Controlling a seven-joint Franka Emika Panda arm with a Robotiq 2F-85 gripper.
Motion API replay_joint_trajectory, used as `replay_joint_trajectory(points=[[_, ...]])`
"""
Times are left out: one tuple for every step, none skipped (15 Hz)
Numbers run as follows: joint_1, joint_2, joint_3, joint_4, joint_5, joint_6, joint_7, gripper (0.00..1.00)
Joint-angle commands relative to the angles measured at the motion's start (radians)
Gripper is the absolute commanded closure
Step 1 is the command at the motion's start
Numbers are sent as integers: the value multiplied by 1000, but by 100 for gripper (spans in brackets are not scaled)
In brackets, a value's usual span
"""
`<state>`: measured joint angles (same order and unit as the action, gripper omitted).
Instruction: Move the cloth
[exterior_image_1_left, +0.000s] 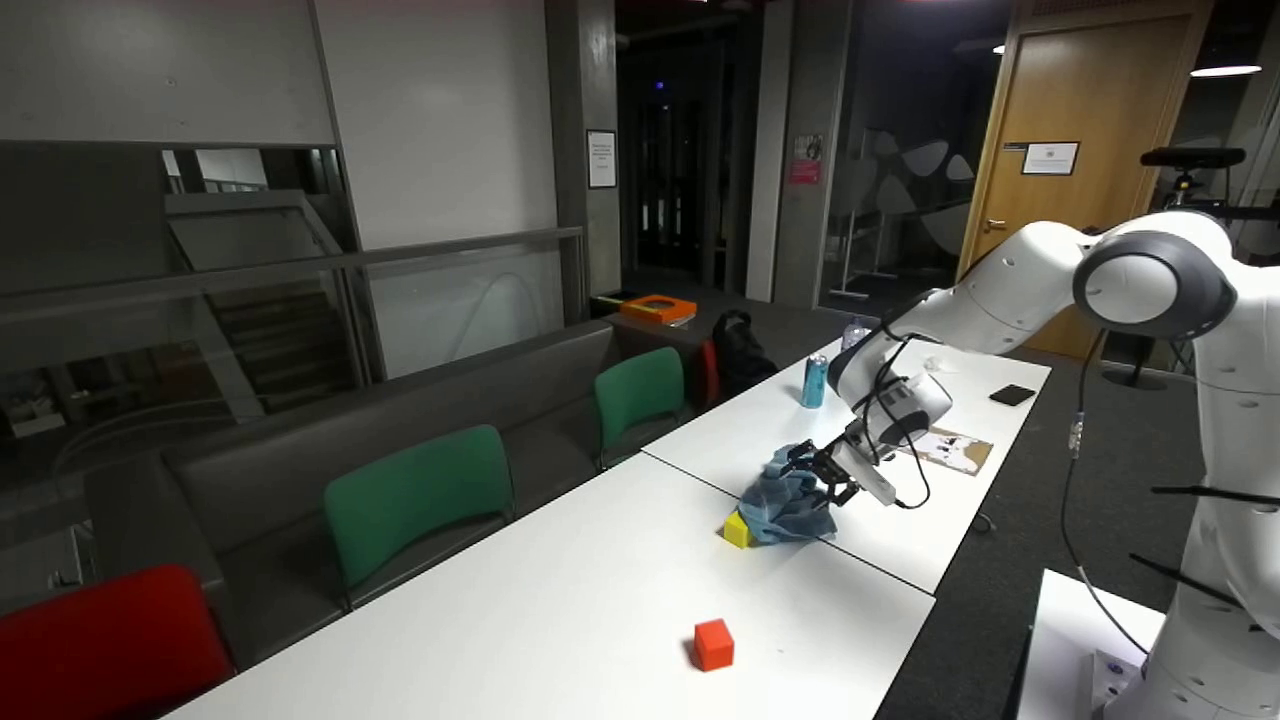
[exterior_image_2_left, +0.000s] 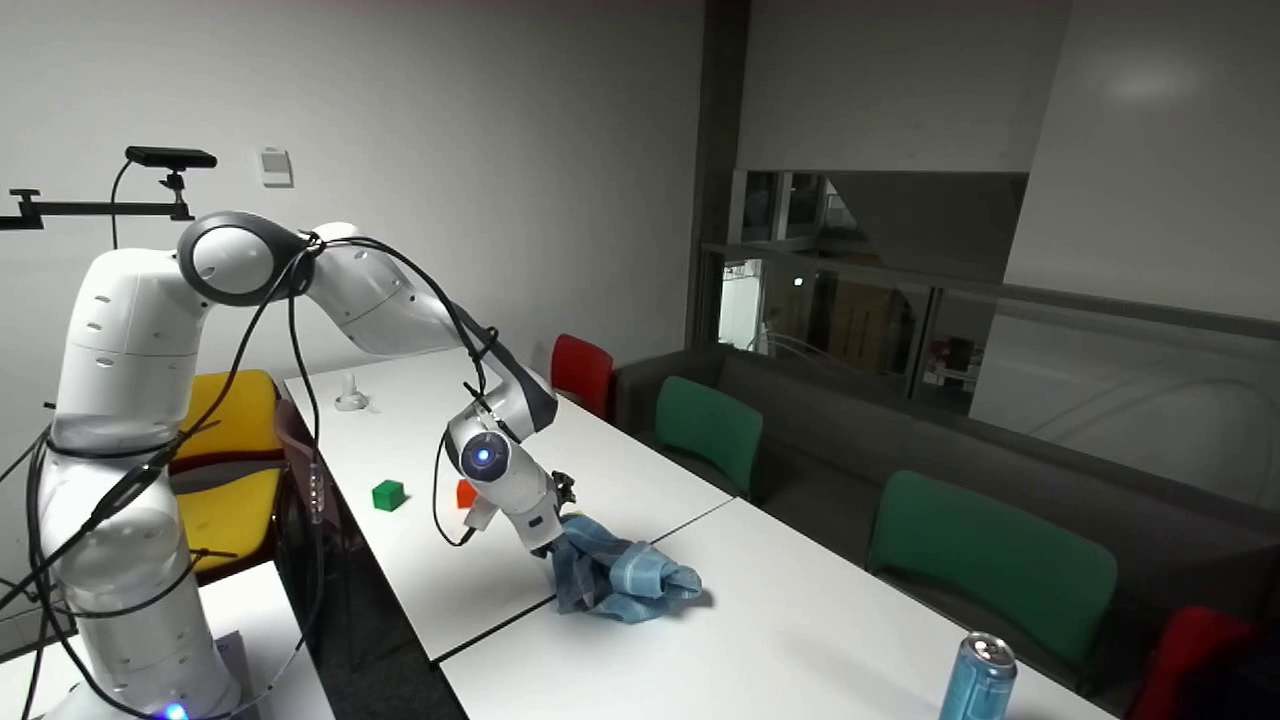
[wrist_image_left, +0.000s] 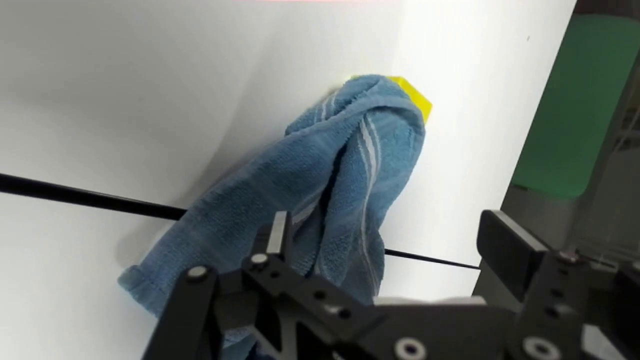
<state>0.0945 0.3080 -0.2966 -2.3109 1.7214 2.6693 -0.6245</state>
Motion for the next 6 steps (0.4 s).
replay_joint_trajectory(points=[[-4, -54, -6, -36, -53, -30, -28, 0], [0, -5, 0, -3, -27, 0, -3, 0], [0, -5, 0, -2, -28, 0, -2, 0], [0, -2, 0, -3, -28, 0, -2, 0], [0, 1, 0, -3, -28, 0, -2, 0], [0, 3, 0, -2, -28, 0, -2, 0]])
